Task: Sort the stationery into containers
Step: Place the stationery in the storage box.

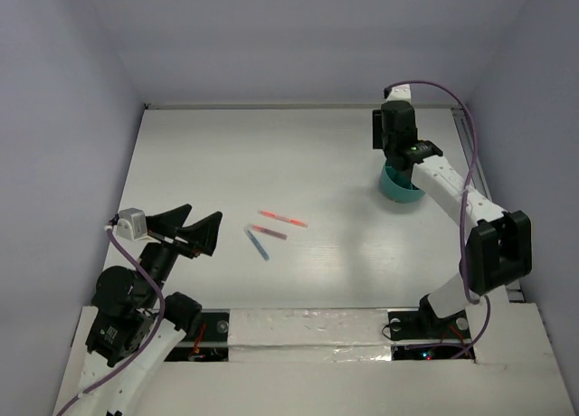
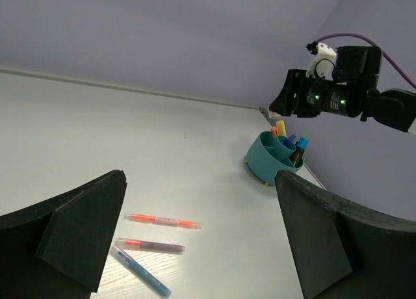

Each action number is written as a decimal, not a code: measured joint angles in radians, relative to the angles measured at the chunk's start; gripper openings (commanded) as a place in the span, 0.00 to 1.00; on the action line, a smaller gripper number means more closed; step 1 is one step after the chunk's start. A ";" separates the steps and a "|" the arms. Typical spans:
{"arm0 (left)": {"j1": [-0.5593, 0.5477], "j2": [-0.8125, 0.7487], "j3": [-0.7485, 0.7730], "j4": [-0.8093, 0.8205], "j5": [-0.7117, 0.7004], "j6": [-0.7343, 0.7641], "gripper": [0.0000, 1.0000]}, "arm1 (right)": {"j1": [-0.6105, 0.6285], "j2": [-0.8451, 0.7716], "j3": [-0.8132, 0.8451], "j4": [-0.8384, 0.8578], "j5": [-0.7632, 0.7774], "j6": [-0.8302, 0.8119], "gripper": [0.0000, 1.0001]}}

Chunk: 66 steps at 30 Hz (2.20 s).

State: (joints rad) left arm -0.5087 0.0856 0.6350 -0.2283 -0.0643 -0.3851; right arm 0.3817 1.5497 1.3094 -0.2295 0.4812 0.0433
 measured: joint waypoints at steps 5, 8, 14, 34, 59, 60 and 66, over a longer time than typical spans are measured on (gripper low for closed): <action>0.000 -0.002 0.000 0.000 0.005 -0.002 0.99 | -0.071 0.046 0.000 0.002 0.035 -0.065 0.53; 0.000 -0.012 0.000 0.000 0.008 -0.002 0.99 | -0.083 0.089 -0.001 0.005 0.037 -0.093 0.53; -0.001 -0.027 0.000 0.003 0.009 -0.002 0.99 | -0.093 0.156 -0.016 -0.002 0.032 -0.140 0.52; -0.013 -0.032 0.000 0.003 0.010 -0.002 0.99 | -0.094 0.206 0.006 -0.029 0.061 -0.253 0.55; -0.013 -0.032 0.000 0.003 0.010 -0.002 0.99 | -0.090 0.198 0.039 -0.139 0.032 -0.215 0.73; -0.013 -0.032 0.000 0.003 0.010 -0.002 0.99 | -0.087 0.188 0.039 -0.145 0.015 -0.203 0.71; -0.013 -0.018 0.000 0.004 0.006 -0.011 0.99 | 0.039 0.091 0.037 -0.149 -0.146 -0.121 0.39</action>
State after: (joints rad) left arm -0.5217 0.0677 0.6350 -0.2241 -0.0582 -0.3962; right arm 0.4210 1.6405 1.3468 -0.3786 0.3355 -0.0776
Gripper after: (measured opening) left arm 0.989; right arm 0.520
